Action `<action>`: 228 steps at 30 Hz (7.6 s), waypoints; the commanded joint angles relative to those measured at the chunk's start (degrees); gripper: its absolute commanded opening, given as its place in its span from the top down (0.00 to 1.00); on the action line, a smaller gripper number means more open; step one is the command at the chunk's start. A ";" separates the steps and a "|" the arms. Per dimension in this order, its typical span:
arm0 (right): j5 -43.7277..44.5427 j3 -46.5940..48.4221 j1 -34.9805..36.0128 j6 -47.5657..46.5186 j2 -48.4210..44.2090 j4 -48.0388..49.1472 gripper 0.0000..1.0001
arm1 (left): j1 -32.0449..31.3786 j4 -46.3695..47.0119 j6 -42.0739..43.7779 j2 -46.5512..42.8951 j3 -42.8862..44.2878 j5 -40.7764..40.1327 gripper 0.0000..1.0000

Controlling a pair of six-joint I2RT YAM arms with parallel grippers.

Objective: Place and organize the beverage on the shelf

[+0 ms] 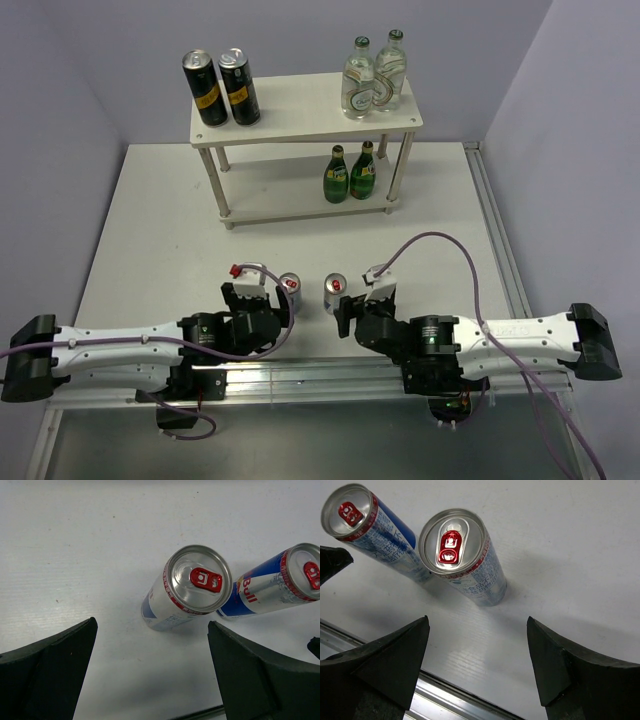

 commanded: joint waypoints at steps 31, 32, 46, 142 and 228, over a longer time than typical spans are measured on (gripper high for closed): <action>18.71 1.83 -7.17 -3.30 39.78 41.53 0.77 | 15.79 50.34 19.53 24.96 -6.62 12.13 0.46; 18.01 2.00 -7.44 -3.65 40.05 41.80 0.87 | 15.88 50.44 19.54 25.58 -6.44 12.12 0.54; 18.01 6.13 -8.32 -9.54 35.13 40.66 1.00 | 32.65 45.95 31.30 24.09 7.09 18.35 1.00; -3.70 70.82 -31.17 -36.53 78.99 40.83 1.00 | 36.44 2.71 18.48 -14.84 12.55 5.97 0.01; 11.50 28.81 -11.84 -28.97 -15.67 -6.28 0.00 | 49.10 -0.72 36.85 -5.35 31.97 30.84 0.01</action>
